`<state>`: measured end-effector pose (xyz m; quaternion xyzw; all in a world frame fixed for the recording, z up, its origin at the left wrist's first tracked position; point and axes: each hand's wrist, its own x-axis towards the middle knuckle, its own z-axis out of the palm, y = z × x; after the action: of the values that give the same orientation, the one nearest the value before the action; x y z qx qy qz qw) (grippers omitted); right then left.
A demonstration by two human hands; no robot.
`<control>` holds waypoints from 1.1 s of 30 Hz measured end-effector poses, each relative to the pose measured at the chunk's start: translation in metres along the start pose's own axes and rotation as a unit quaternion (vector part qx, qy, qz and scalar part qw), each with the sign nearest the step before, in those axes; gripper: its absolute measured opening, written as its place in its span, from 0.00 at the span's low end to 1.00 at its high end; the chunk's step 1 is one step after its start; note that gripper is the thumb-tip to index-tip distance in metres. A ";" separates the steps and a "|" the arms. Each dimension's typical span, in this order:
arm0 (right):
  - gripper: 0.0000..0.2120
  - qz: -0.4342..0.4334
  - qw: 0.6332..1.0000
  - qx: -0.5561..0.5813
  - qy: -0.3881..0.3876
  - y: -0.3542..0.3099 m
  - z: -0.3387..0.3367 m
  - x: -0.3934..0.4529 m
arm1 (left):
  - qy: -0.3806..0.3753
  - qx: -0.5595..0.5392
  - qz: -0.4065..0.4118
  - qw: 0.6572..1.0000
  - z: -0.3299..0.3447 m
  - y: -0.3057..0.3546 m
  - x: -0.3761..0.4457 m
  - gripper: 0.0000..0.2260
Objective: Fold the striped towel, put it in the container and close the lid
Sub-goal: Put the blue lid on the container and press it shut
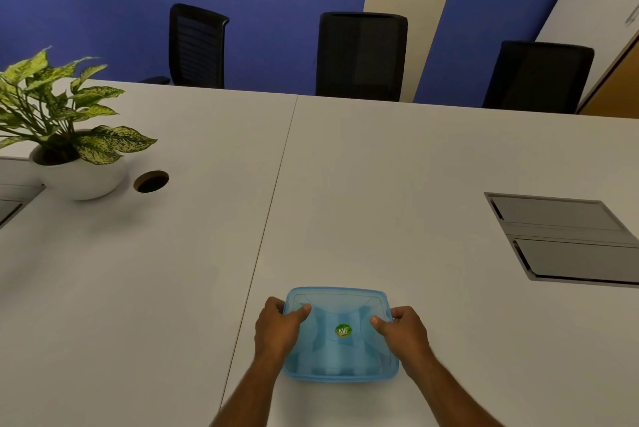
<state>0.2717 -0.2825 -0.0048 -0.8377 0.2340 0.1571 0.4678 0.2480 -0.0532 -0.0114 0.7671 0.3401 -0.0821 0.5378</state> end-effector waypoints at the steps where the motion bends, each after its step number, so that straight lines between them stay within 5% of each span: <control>1: 0.15 -0.001 1.000 -0.001 0.003 0.000 0.000 0.000 | 0.004 -0.015 -0.002 1.000 -0.002 0.000 0.002 0.17; 6: 0.15 -0.009 1.000 -0.013 0.007 0.002 0.001 0.001 | 0.020 -0.102 -0.017 0.994 -0.012 0.011 0.014 0.16; 22: 0.14 -0.009 0.999 -0.024 0.021 0.005 0.002 0.001 | 0.030 -0.034 -0.047 0.998 -0.014 0.025 0.032 0.16; 33: 0.23 -0.063 0.995 -0.060 0.052 0.008 0.002 -0.009 | 0.048 0.045 0.070 0.995 -0.018 0.013 0.007 0.12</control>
<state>0.2601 -0.2818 -0.0071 -0.8846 0.1948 0.0971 0.4125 0.2568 -0.0373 0.0025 0.8155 0.3073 -0.0229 0.4899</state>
